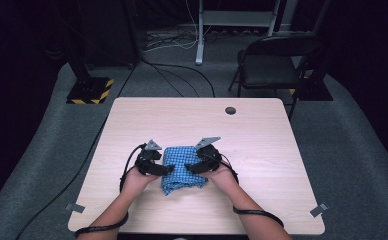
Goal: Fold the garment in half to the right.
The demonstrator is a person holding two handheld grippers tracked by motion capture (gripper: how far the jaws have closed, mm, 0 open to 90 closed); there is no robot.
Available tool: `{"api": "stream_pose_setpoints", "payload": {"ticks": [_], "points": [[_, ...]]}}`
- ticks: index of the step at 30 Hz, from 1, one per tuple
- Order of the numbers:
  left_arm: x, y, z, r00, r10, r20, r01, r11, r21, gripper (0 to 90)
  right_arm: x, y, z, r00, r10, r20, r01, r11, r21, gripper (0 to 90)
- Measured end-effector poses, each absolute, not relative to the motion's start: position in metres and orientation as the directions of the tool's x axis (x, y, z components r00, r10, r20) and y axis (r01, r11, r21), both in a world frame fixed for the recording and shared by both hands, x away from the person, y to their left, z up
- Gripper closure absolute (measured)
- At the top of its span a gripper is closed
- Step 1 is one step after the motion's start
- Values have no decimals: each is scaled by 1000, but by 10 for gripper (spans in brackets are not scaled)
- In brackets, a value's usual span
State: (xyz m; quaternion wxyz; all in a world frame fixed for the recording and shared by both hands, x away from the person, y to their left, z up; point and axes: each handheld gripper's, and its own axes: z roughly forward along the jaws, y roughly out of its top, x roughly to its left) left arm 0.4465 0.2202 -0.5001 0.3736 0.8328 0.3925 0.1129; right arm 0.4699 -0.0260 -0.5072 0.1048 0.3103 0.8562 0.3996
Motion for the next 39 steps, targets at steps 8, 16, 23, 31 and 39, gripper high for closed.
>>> {"api": "stream_pose_setpoints", "payload": {"ticks": [8,16,23,31,39], "points": [[431,216,-487,701,705,-107,531,-416,739,220,470,-30,-494,-766,642,42,440,474,762,213],[427,202,-497,736,672,-76,509,-477,717,217,464,-30,-475,-766,642,30,411,454,790,211],[431,205,-500,738,670,-83,517,-481,708,213,455,-25,-474,-786,618,31,393,460,796,211],[431,205,-503,742,666,-76,511,-488,708,210,454,-17,-475,-794,606,43,395,462,794,211],[433,210,-507,743,663,-93,513,-474,715,207,471,-4,-493,-774,627,82,453,459,764,217]]}}
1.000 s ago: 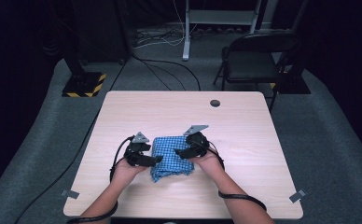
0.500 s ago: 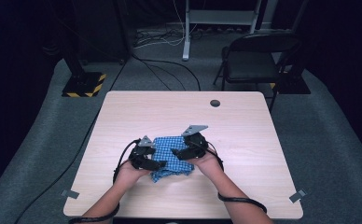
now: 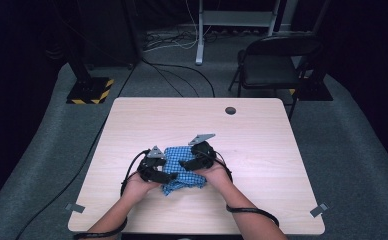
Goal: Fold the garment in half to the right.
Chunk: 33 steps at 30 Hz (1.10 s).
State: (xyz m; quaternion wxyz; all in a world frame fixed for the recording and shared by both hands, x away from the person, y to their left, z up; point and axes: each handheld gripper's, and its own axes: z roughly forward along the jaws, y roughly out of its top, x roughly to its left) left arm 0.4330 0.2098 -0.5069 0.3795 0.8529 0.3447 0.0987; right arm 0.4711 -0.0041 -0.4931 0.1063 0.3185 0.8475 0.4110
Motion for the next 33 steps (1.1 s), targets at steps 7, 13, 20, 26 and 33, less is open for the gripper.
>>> {"api": "stream_pose_setpoints", "payload": {"ticks": [7,13,20,26,33], "points": [[431,209,-507,742,665,-81,505,-475,721,207,477,0,-501,-762,642,82,473,466,748,223],[430,209,-508,738,670,-78,502,-469,726,207,478,0,-503,-762,643,82,474,467,747,224],[428,212,-509,734,674,-86,510,-463,725,207,482,0,-504,-754,654,66,473,470,745,231],[424,215,-505,738,670,-79,501,-466,729,206,478,-5,-497,-725,687,52,465,433,772,225],[424,218,-501,736,671,-87,502,-455,735,189,462,-17,-486,-746,664,47,431,429,794,221]]}}
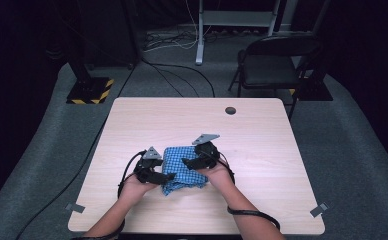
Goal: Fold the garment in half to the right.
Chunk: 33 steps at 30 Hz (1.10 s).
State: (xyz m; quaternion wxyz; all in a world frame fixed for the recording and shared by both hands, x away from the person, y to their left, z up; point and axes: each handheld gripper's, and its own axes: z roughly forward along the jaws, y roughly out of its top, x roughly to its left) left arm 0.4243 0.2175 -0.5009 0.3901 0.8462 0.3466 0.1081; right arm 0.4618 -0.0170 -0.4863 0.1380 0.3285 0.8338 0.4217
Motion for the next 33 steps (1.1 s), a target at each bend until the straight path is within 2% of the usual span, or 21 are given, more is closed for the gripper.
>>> {"api": "stream_pose_setpoints", "payload": {"ticks": [13,23,33], "points": [[421,223,-504,742,666,-71,487,-464,740,188,441,-14,-503,-789,614,39,414,483,772,221],[419,221,-503,752,656,-58,469,-472,747,188,436,-20,-514,-774,629,64,436,458,775,213],[410,212,-498,812,578,-79,416,-478,774,164,436,-18,-498,-783,620,39,416,478,774,212]]}}
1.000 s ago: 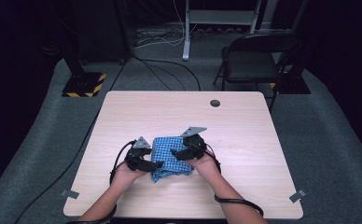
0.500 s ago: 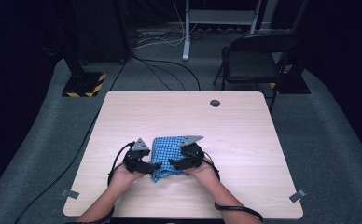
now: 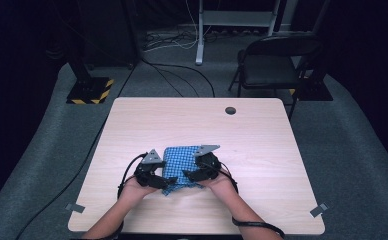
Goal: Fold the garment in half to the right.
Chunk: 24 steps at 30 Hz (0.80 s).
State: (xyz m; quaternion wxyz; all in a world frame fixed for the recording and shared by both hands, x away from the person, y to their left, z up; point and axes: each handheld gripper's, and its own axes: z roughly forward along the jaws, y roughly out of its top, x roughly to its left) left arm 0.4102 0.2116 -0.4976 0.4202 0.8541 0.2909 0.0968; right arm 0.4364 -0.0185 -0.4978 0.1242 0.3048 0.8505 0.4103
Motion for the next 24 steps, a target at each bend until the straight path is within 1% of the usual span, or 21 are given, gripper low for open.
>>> {"api": "stream_pose_setpoints", "payload": {"ticks": [5,9,11,20,24], "points": [[409,209,-498,816,574,-72,410,-487,771,152,445,-12,-489,-783,622,19,405,486,775,211],[409,207,-501,818,571,-60,407,-504,762,151,456,-5,-488,-772,634,49,430,464,774,211],[408,206,-503,821,569,-38,399,-524,752,149,461,-1,-490,-768,637,63,443,457,771,211],[405,202,-504,826,563,20,366,-563,741,145,475,19,-498,-765,644,8,444,519,731,193],[405,203,-502,827,562,5,370,-551,748,147,479,22,-499,-762,647,4,450,526,722,193]]}}
